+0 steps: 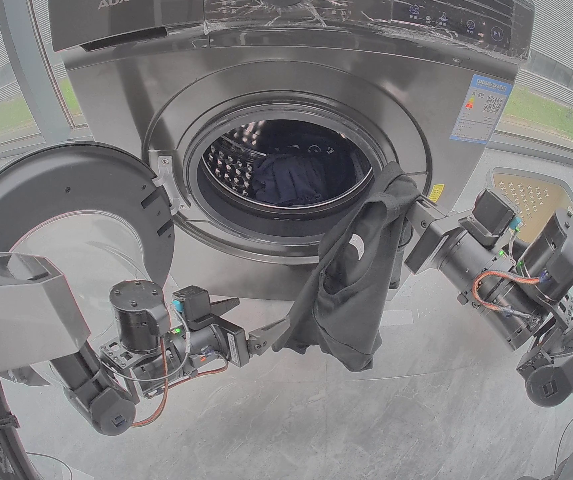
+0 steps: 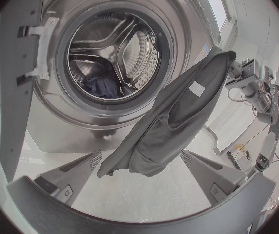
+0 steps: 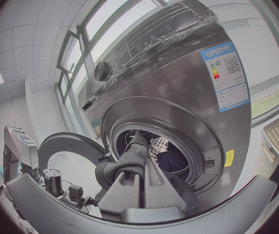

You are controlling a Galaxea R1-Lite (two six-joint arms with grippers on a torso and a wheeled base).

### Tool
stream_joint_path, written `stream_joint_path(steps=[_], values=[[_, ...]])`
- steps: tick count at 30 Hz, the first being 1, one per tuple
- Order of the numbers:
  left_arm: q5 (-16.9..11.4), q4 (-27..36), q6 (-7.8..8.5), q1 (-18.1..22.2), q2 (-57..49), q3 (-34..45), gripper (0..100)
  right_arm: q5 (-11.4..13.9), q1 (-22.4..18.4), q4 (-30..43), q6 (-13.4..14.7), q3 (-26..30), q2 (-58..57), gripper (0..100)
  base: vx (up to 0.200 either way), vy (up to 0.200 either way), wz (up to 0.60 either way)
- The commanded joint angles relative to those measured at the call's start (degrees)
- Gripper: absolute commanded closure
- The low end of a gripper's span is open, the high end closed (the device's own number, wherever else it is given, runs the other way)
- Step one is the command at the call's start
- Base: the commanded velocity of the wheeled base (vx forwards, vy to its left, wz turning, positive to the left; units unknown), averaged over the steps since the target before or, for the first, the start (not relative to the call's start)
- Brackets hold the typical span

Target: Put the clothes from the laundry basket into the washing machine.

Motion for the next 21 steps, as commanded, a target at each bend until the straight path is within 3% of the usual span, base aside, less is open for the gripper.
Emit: stream_joint_path(steps=[1,7,14,21], values=[[-0.25,-0.06,0.18,-0.42,4.71,-1.77,0,-0.04,1.03,-0.04,0.02,-0.06,0.06,100,0.000,0.000,0.00],[-1.13,-0.06,1.94,-0.59,8.67,-4.14,0,-0.39,2.44,-0.04,0.11,-0.06,0.15,100,0.000,0.000,0.00],[-1.66,-0.06,1.85,-1.03,10.07,-8.01,0,-0.56,3.06,-0.04,0.63,0.29,-0.38,100,0.000,0.000,0.00],[-4.64,-0.49,1.33,0.81,12.62,-10.21,0,-0.12,4.64,0.84,0.46,-0.94,-0.38,100,0.000,0.000,0.00]])
